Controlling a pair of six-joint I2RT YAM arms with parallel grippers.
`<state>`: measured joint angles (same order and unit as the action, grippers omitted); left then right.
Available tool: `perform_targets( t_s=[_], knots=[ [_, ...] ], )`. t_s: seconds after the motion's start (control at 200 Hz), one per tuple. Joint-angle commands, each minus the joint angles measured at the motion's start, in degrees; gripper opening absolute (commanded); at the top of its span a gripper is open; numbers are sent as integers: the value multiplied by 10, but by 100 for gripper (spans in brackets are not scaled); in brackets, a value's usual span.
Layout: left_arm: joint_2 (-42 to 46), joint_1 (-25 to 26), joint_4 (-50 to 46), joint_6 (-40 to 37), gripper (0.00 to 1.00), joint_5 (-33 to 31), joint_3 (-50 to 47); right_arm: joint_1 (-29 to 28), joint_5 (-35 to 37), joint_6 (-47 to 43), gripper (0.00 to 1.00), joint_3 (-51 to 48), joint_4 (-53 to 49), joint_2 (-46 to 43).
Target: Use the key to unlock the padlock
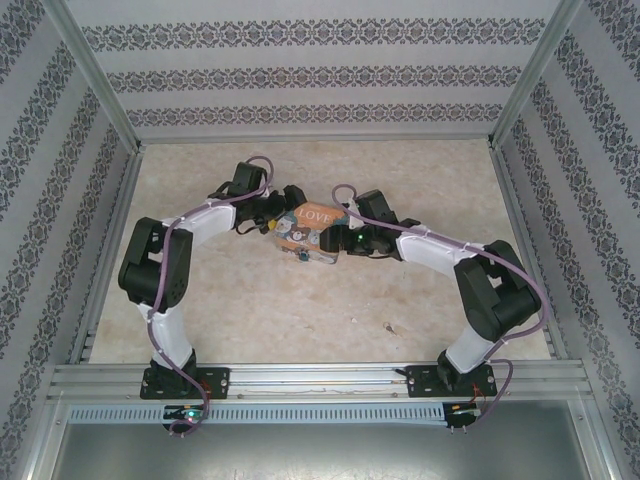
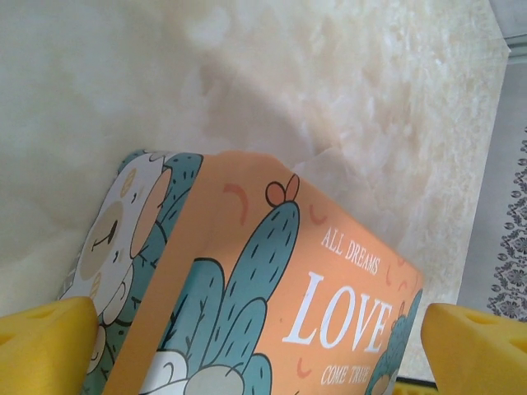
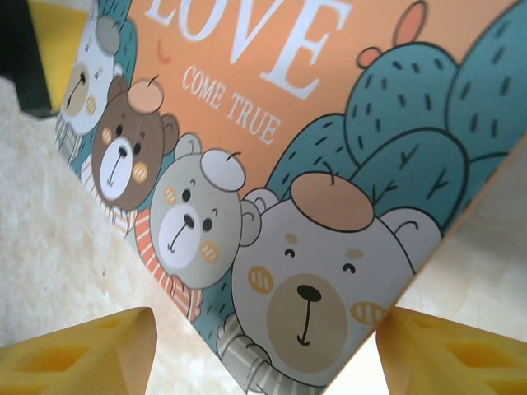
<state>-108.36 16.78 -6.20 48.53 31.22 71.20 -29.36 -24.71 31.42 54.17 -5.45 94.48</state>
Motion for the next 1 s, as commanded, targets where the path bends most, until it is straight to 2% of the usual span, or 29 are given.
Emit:
perform_targets(
  t_s=[0.0, 0.31, 0.525, 0.804, 0.994],
  knots=[
    [-18, 34, 17, -4, 100, 71, 23, -12, -49, 5, 70, -8, 34, -18],
    [-21, 34, -18, -34, 100, 41, 46, -7, -19, 5, 75, -21, 28, -34],
    [8, 11, -51, -60, 100, 8, 49, 7, 44, -4, 81, -35, -5, -72],
    [113, -30, -98, -112, 99, -29, 15, 12, 142, -42, 81, -37, -150, -183],
    [226, -31, -77, -130, 99, -54, -76, 8, 179, -81, 81, -17, -286, -274]
  ],
)
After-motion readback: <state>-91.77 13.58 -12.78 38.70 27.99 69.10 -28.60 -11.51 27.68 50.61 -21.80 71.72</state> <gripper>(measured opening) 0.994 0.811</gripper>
